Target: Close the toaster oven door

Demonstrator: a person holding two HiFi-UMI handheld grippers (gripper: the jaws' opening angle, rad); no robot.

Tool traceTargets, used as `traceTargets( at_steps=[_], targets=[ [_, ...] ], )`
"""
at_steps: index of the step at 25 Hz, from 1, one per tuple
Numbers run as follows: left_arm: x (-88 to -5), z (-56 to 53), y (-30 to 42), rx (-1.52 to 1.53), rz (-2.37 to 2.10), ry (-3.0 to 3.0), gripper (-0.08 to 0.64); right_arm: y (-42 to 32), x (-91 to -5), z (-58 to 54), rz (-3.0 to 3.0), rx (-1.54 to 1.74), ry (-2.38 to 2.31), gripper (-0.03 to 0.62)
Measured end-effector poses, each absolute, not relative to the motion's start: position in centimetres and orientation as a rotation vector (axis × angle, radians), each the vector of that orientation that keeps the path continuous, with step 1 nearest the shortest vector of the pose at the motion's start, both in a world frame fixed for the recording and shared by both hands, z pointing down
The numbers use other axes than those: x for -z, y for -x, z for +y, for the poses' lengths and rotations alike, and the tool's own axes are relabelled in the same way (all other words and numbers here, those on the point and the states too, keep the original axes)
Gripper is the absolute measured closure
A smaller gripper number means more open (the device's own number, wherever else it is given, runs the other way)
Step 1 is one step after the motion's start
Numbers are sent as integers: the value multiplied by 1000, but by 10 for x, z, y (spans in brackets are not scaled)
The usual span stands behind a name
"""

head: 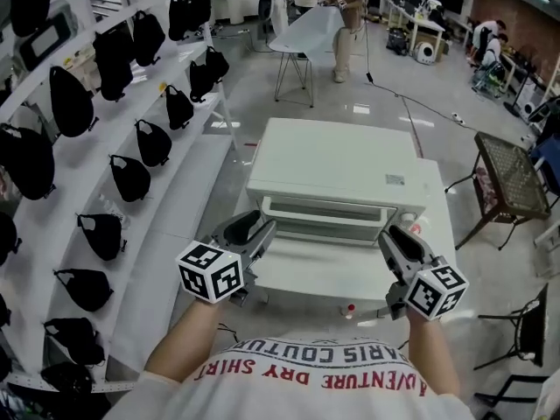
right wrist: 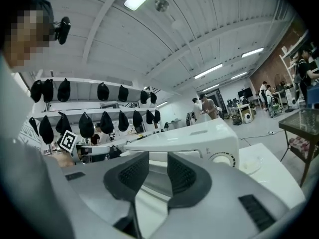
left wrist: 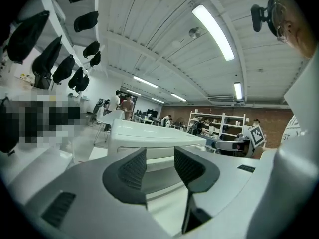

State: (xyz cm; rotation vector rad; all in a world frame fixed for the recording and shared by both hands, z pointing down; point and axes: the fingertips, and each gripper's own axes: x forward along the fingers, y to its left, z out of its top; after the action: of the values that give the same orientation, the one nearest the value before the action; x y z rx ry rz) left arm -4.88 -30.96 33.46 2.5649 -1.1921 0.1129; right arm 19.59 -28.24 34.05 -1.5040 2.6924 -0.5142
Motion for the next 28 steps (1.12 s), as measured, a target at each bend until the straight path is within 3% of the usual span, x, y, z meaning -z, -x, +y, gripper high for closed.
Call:
traceTargets(
  at_steps=[5,8,15,28],
  targets=[
    [-314,-257,29,-152,-1080,-2669,395,-175,-326,-240,2683,483,1419,537],
    [-306,-226,21,-151,-1015,-2717,447,-162,-321,-215,2671,476,1376,553],
    [-297,-178,10,-52,-866,-2717,514,-141,-309,-167,2664,460,1255,566],
    [-301,-150,-5,-63,-750,-2762,517,-133,-309,-141,2713,419,1238,569]
  ],
)
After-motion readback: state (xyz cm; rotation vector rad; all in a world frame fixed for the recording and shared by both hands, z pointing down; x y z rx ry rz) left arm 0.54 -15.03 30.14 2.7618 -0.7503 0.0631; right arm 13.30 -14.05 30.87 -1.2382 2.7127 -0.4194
